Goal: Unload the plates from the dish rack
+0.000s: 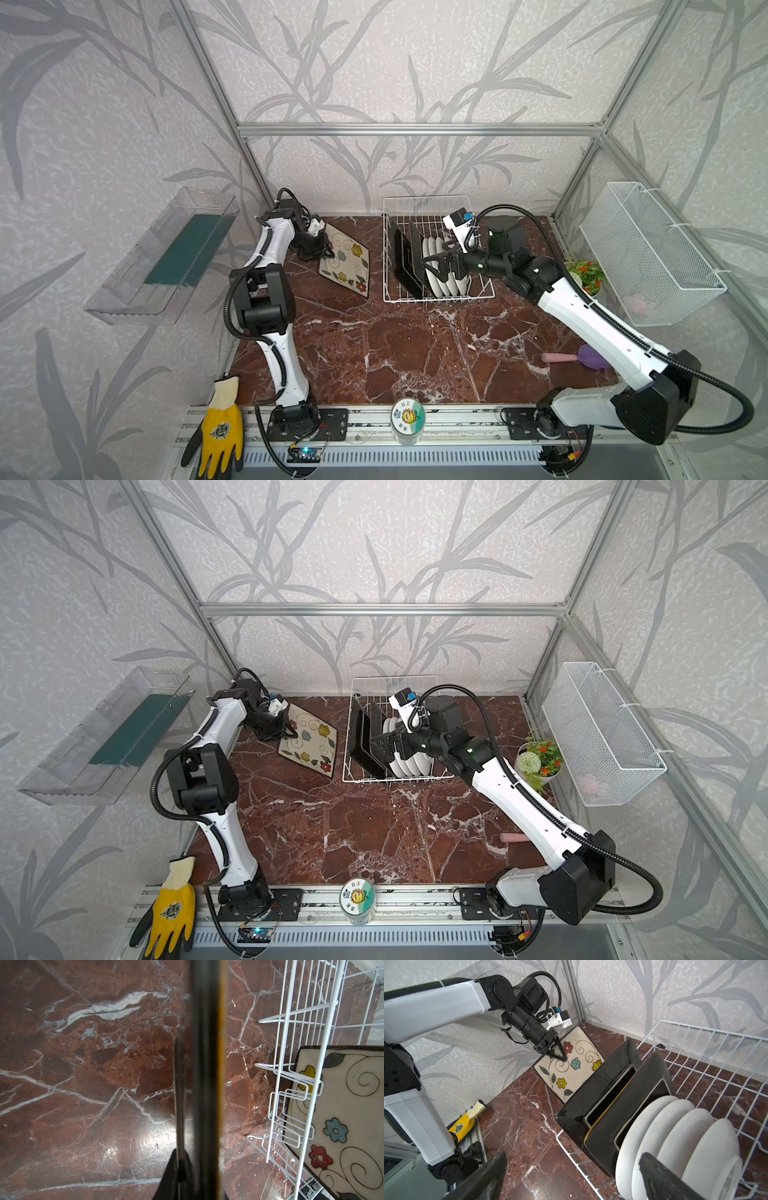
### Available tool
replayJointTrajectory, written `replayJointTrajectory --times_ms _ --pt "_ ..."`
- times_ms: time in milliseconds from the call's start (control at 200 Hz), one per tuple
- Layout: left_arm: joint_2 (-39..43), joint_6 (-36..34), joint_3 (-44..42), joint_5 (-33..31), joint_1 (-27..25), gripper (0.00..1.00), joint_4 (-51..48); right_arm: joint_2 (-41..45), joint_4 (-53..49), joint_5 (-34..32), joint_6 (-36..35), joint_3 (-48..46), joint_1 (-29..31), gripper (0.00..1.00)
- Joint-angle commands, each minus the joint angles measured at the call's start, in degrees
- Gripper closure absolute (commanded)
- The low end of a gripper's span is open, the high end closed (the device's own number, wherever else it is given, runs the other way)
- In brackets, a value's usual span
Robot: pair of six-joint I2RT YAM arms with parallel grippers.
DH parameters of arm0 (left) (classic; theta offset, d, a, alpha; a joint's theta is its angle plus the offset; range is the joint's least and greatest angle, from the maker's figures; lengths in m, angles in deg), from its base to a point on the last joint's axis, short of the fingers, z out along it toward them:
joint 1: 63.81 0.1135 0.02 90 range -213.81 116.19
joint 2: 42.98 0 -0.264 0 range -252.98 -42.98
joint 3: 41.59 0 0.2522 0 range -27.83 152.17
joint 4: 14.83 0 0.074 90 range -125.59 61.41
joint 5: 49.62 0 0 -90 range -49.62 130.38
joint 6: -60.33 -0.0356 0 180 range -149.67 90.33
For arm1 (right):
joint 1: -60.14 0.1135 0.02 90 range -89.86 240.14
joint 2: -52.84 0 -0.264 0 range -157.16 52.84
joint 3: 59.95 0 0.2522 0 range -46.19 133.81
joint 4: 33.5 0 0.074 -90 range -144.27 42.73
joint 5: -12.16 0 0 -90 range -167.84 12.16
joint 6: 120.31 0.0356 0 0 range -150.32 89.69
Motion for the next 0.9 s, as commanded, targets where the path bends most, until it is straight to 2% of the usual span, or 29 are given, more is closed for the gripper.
replayJointTrajectory --times_ms 0,145,530,895 --pt "-1.37 -2.38 -0.45 -6.70 1.10 0.86 -1.00 1.14 -0.66 -1.23 -1.21 -0.43 0.29 0.01" --pt "-1.43 -2.26 -1.65 -6.64 1.90 0.81 -0.66 1.14 -2.02 -1.88 -2.53 0.35 0.33 0.01" --pt "-1.95 -1.95 -5.05 -5.91 3.51 0.74 1.45 1.49 -1.30 -1.16 -2.83 0.37 0.28 0.01" --pt "-6.31 -1.74 -2.25 -5.38 4.30 0.70 1.11 1.58 -0.69 -0.83 -2.21 0.25 0.28 0.01"
